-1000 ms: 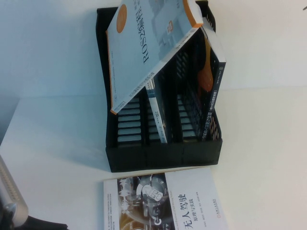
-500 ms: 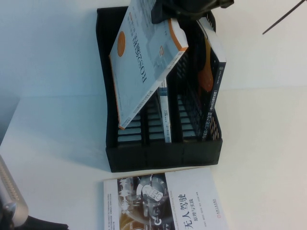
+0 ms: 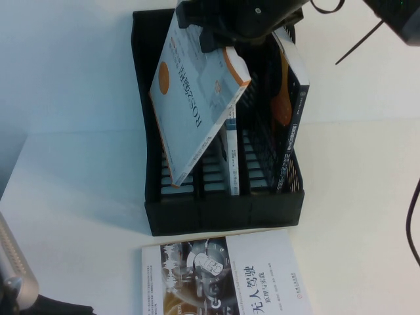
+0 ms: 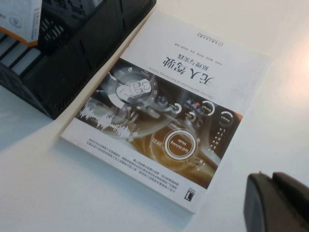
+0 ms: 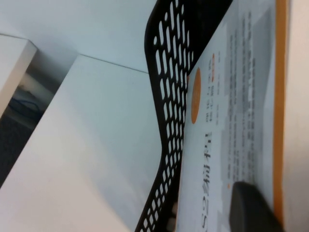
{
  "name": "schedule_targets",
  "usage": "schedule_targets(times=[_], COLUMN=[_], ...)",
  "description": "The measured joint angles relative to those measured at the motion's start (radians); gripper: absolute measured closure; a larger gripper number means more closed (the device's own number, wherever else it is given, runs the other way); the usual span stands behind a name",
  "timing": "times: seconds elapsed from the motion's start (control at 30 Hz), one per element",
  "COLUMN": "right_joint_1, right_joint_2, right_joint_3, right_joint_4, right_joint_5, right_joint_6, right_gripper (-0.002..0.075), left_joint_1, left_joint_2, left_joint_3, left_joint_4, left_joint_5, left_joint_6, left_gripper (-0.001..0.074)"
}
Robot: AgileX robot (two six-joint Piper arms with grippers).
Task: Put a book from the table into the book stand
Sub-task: Place the book on the book shelf
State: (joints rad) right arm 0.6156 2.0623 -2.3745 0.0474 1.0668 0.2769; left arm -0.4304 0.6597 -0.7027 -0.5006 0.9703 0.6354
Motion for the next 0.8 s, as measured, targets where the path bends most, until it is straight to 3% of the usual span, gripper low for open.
schedule_targets(times=[0.1, 0.27, 0.37, 0.7, 0.8], right_joint_1=[0.000, 0.000, 0.000, 0.000, 0.000], right_joint_2=[0.000, 0.000, -0.004, -0.010, -0.029], right_joint_3=[0.000, 0.000, -0.003, -0.005, -0.005], right_joint_4=[-0.008, -0.020, -0.021, -0.039, -0.047], right_joint_5=[-0.002, -0.045, -0.102, -0.142, -0.171], right_joint_6=[-0.004, -0.005, -0.005, -0.005, -0.005], right_gripper=[0.0561, 0.0420, 0.0376, 0.0362, 0.0390], left_joint_1=[0.000, 0.000, 0.000, 0.000, 0.000], left_joint_2=[0.000, 0.000, 0.000, 0.000, 0.000], left_joint_3=[0.000, 0.000, 0.000, 0.000, 0.000], left_joint_4=[0.000, 0.000, 0.000, 0.000, 0.000], left_joint_5=[-0.002, -0.002, -0.002, 0.002, 0.002], left_joint_6=[0.000, 0.000, 0.000, 0.000, 0.000], left_gripper=[0.0738, 0.0738, 0.0738, 0.0738, 0.0738])
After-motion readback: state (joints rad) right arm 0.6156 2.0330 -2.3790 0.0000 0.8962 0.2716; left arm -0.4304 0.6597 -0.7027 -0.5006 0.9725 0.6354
